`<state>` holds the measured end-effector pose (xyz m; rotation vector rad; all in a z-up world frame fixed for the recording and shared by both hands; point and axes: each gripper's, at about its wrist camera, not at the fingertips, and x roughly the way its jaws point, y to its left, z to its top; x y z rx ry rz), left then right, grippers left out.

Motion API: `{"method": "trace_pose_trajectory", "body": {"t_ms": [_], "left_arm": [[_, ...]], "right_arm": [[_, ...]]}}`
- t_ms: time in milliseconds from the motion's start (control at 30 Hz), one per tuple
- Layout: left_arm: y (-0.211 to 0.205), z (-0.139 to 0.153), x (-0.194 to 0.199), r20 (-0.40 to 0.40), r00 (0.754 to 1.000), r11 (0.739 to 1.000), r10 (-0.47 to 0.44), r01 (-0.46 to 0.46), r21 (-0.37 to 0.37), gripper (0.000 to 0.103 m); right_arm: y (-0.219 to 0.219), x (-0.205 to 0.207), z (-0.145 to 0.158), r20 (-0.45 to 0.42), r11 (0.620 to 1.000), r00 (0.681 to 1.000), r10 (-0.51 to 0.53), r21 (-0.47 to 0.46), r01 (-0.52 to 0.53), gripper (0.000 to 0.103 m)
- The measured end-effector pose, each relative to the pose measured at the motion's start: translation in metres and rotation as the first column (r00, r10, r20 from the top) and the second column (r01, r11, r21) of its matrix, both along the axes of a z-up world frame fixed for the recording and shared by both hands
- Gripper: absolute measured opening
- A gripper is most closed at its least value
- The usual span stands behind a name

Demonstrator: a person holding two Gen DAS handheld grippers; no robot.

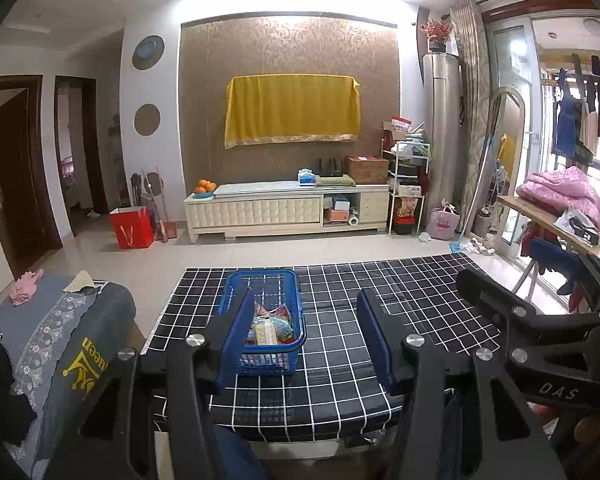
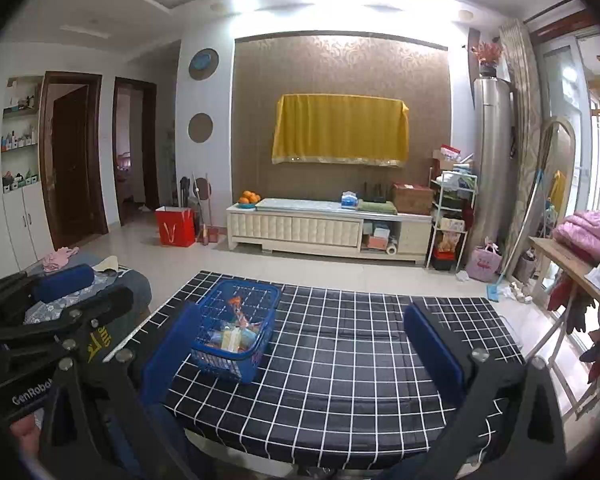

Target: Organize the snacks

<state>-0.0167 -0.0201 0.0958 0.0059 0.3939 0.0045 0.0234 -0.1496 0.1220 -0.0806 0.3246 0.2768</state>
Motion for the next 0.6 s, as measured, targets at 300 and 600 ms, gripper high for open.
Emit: {"method": "trace_pose_trajectory", "body": {"t_ms": [300,600], "left_arm": [[-0.0008,-0.0009,-0.0001,-0.001,1.000,1.000,0.003,-0.003,-0.002,0.051],[-0.0001,0.0008,0.0003,-0.012,1.000,1.000,-0.001,0.001,-0.006,0.051]], "right_arm": [[0.0041,-0.0001,0.0001,-0.002,1.000,1.000,0.004,-0.008,-0.004,0.103],[0.0063,-0.0006,0.0015,-0.005,1.000,1.000,0.003,-0.016,-0.003,0.103]]}}
